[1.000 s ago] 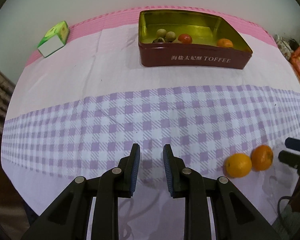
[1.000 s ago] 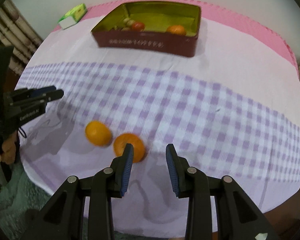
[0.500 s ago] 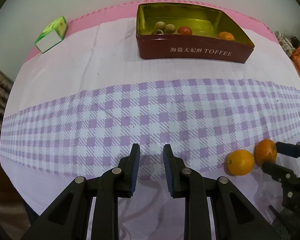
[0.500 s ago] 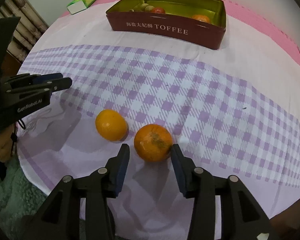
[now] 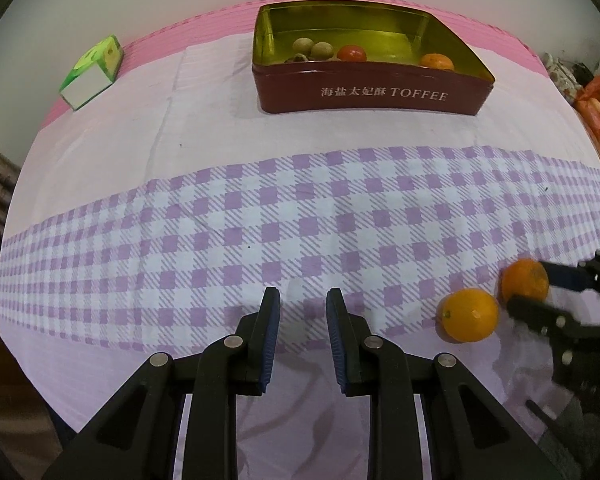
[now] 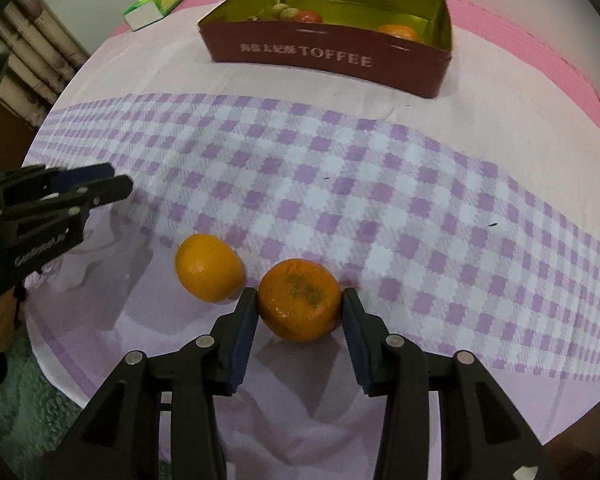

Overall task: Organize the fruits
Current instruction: 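Grasp the larger orange with the right gripper while the left grasps the smaller orange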

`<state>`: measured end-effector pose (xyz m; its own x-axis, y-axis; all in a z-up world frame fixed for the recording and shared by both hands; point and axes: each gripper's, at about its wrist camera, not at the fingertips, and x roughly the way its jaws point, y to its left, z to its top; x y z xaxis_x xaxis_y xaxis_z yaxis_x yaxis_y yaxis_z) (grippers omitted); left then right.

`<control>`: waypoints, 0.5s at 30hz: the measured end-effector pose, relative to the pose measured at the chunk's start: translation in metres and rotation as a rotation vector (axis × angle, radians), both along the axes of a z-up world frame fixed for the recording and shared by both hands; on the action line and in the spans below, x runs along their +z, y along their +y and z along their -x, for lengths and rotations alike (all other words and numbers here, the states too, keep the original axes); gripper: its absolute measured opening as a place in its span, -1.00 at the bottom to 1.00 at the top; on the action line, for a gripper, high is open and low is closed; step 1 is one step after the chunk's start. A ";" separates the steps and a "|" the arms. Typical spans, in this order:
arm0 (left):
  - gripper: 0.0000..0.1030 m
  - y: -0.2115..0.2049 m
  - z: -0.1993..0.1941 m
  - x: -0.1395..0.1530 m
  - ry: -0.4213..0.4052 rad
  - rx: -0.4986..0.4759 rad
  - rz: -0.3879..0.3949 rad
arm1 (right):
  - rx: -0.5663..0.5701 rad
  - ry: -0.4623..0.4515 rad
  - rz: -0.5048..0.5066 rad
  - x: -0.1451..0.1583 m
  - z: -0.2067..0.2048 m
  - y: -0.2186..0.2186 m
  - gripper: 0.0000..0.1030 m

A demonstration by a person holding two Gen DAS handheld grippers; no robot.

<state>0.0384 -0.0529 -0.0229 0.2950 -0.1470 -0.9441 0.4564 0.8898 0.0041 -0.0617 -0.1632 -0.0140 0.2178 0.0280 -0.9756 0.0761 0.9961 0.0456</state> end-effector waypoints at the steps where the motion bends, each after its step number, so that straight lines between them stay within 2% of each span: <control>1: -0.51 0.000 0.001 0.000 0.001 -0.005 0.000 | -0.013 -0.005 0.001 0.001 -0.001 -0.004 -0.24; 15: -0.51 -0.018 0.008 0.012 0.040 -0.095 -0.007 | -0.126 -0.055 0.048 0.020 -0.013 -0.052 -0.24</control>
